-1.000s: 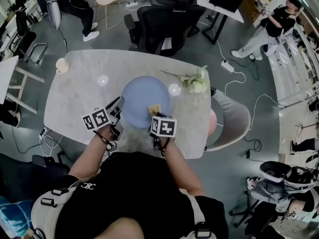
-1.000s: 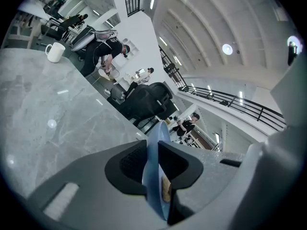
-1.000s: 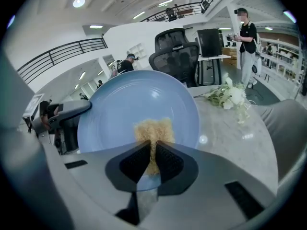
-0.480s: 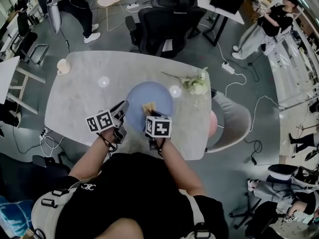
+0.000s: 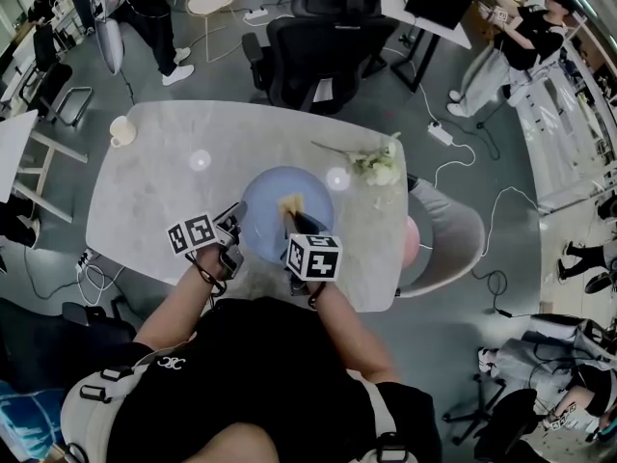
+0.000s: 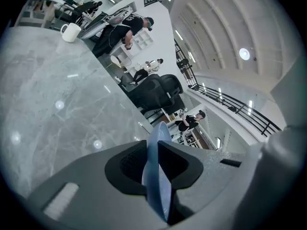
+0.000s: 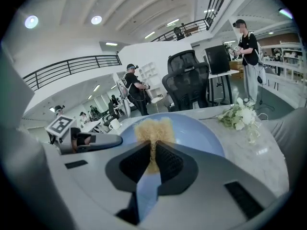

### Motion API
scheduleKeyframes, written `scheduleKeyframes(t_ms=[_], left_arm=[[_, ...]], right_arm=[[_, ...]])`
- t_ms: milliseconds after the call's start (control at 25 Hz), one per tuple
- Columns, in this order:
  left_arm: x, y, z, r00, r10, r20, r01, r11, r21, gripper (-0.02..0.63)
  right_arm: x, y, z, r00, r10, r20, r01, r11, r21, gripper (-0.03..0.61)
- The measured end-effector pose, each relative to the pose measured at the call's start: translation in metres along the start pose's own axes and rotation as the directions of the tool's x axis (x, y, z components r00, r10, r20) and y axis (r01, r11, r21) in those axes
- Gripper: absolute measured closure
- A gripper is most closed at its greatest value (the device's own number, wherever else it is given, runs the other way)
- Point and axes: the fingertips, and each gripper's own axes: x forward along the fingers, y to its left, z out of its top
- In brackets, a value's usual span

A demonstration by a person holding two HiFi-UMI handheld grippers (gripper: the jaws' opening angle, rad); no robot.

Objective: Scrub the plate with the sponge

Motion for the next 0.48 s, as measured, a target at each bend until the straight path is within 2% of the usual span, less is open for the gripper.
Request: scheduleKeyframes(t_ms=[280, 480], left_arm=[[0.003, 0.027, 0.002, 0.999, 0.052, 0.007, -0.052, 0.996, -0.069, 0.543], [0.008, 0.050, 0.005, 0.994, 0.104, 0.018, -0.102, 0.989, -0.106, 0.543]], right_arm=[[-0.039, -0.009, 0.031, 0.986, 0.022, 0.165, -0.019, 1.000, -0.018, 0.545], [-0.063, -0.028, 0.043, 0.974, -0.020, 0.227, 0.019, 1.000, 0.010, 0.545]])
